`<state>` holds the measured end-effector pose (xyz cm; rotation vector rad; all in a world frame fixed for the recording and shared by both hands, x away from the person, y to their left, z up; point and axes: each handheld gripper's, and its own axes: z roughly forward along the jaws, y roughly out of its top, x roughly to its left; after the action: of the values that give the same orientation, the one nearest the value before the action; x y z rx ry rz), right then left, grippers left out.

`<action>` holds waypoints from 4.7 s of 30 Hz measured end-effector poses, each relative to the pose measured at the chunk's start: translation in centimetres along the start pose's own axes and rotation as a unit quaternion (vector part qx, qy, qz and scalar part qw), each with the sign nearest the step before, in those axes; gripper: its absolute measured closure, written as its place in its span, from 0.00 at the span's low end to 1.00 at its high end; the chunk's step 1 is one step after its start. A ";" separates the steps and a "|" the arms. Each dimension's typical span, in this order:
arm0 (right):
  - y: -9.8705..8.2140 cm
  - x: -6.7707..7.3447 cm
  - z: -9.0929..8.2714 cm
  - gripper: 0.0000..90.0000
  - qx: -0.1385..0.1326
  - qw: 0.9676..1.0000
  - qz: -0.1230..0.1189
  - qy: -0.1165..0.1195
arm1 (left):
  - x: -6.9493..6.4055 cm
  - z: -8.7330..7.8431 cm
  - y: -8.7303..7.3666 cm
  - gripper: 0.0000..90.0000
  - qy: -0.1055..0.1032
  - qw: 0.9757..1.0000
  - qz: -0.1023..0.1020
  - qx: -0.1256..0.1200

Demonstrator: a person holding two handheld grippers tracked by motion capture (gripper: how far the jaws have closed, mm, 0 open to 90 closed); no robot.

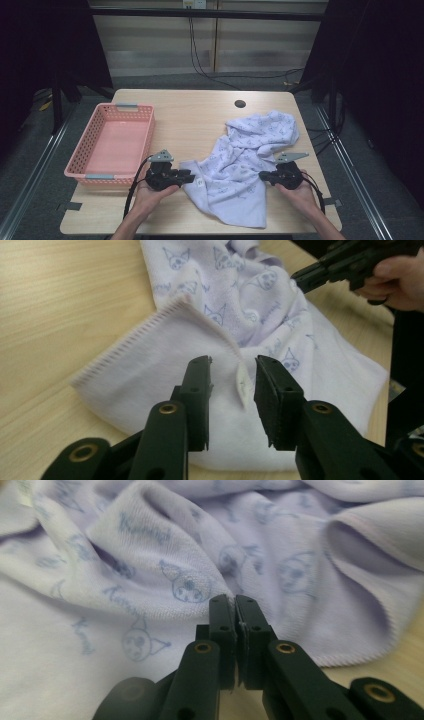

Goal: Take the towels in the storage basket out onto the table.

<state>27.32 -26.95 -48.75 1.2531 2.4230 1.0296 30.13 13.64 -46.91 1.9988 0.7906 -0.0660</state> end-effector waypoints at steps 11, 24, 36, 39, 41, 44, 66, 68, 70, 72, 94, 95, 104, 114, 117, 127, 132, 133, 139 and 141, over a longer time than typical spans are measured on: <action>-1.0 -2.5 -2.2 0.70 -0.040 0.998 0.051 -0.009 | 1.1 1.8 1.8 0.58 0.011 1.000 0.008 -0.012; -4.9 2.0 -4.5 0.61 -0.007 0.998 0.016 0.064 | 1.1 5.3 2.1 0.63 0.015 1.000 0.008 0.026; -5.6 3.1 -4.4 0.47 0.017 0.996 -0.022 0.084 | 1.0 0.1 2.7 0.97 -0.007 0.999 0.007 -0.046; -5.5 3.4 -3.9 0.46 0.028 0.996 -0.038 0.077 | 1.4 -0.6 2.4 0.97 -0.006 0.999 0.002 -0.050; -5.5 3.6 -3.8 0.45 0.026 0.995 -0.050 0.079 | 1.7 -1.0 2.0 0.97 -0.010 0.998 -0.008 -0.059; -5.7 4.1 -3.8 0.45 0.030 0.995 -0.076 0.065 | 1.9 -1.4 1.6 0.97 -0.007 0.998 -0.015 -0.068; -2.9 0.6 -6.4 0.96 -0.055 0.995 0.018 0.081 | 1.7 -2.9 2.6 0.99 -0.030 0.994 -0.023 -0.106; -1.8 -0.4 -7.3 0.96 -0.083 0.993 0.036 0.076 | 1.5 -3.2 3.4 0.99 -0.029 0.993 -0.015 -0.117; -0.1 -1.3 -8.3 0.96 -0.111 0.990 0.045 0.070 | 1.4 -3.5 4.1 0.99 -0.025 0.992 -0.009 -0.122; 1.3 -2.1 -9.1 0.96 -0.133 0.988 0.048 0.068 | 1.3 -3.9 5.2 0.99 -0.022 0.990 -0.004 -0.138; 17.8 -6.4 -20.1 0.97 -0.301 0.952 0.049 0.014 | -1.8 -12.0 20.1 0.99 0.017 0.963 0.074 -0.260; 18.2 -6.2 -20.8 0.97 -0.307 0.950 0.048 0.013 | -2.3 -12.5 20.6 0.99 0.011 0.959 0.075 -0.272; 13.2 -3.3 -21.2 0.97 -0.256 0.966 0.023 0.014 | -4.3 -11.1 14.1 0.99 0.006 0.973 0.094 -0.211; -0.8 2.3 -15.9 0.97 -0.154 0.985 0.045 0.065 | -5.2 -8.6 -1.0 0.99 -0.055 0.992 0.020 -0.107; -4.4 4.0 -14.9 0.94 -0.123 0.987 0.056 0.085 | -6.0 -8.9 -4.0 0.98 -0.077 0.994 0.010 -0.080; -5.7 4.3 -14.7 0.61 -0.118 0.990 0.046 0.056 | -4.9 -5.7 -3.7 0.84 -0.085 0.995 0.012 -0.052; -4.0 1.8 -11.4 0.61 -0.106 0.993 0.048 0.030 | -3.0 -0.8 -1.8 0.83 -0.082 0.997 0.007 0.004; -3.6 1.3 -10.6 0.61 -0.098 0.994 0.042 0.030 | -2.5 0.3 -1.2 0.83 -0.072 0.997 0.023 0.020; -2.1 -1.5 -5.3 0.57 -0.056 0.997 0.055 0.016 | 0.7 4.6 0.5 0.86 -0.056 0.998 -0.009 0.032; -1.7 -1.8 -4.1 0.55 -0.035 0.999 0.041 0.006 | 0.8 5.5 1.0 0.84 -0.021 0.998 0.024 0.046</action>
<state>25.33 -30.98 -47.07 1.3362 2.3407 1.1353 32.79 9.31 -49.41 2.0957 0.7249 -0.1189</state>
